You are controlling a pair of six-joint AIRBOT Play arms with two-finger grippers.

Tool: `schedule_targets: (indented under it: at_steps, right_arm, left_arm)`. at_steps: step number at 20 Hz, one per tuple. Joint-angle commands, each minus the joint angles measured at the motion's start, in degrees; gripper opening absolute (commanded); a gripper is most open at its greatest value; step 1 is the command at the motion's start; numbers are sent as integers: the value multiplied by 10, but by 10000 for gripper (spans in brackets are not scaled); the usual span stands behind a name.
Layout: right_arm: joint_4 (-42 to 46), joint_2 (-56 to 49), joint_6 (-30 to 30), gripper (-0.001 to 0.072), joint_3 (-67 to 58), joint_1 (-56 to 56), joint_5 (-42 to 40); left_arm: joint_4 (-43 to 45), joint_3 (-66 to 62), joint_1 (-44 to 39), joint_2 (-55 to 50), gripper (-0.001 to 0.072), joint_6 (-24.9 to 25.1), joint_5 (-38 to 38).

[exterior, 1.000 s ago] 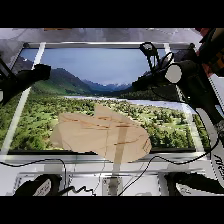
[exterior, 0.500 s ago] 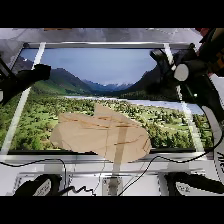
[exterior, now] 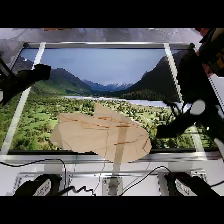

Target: Fold the clothes and pants, and hang the long-sleeved shirts on hangers.

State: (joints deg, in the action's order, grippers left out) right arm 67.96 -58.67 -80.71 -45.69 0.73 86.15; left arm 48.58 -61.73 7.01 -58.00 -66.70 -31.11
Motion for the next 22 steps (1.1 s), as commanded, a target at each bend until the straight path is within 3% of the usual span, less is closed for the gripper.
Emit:
schedule_targets:
  at_steps: [1,5,11,19,21,22]
  right_arm:
    - [-100,39,-34,442,153,6,-69]
    - [-141,31,-69,441,245,6,-161]
    - [-156,-10,-66,434,272,6,-168]
    - [-237,-53,-20,305,276,5,-261]
    - [-273,-52,14,14,271,-6,-286]
    - [-294,-52,42,16,260,-10,-287]
  left_arm:
    - [-2,0,0,0,701,0,0]
    - [-2,0,0,0,701,0,0]
    - [-4,0,0,0,701,0,-1]
    - [-3,0,0,0,701,0,-2]
    - [-3,0,1,0,702,0,-5]
    - [-3,0,3,0,701,0,-5]
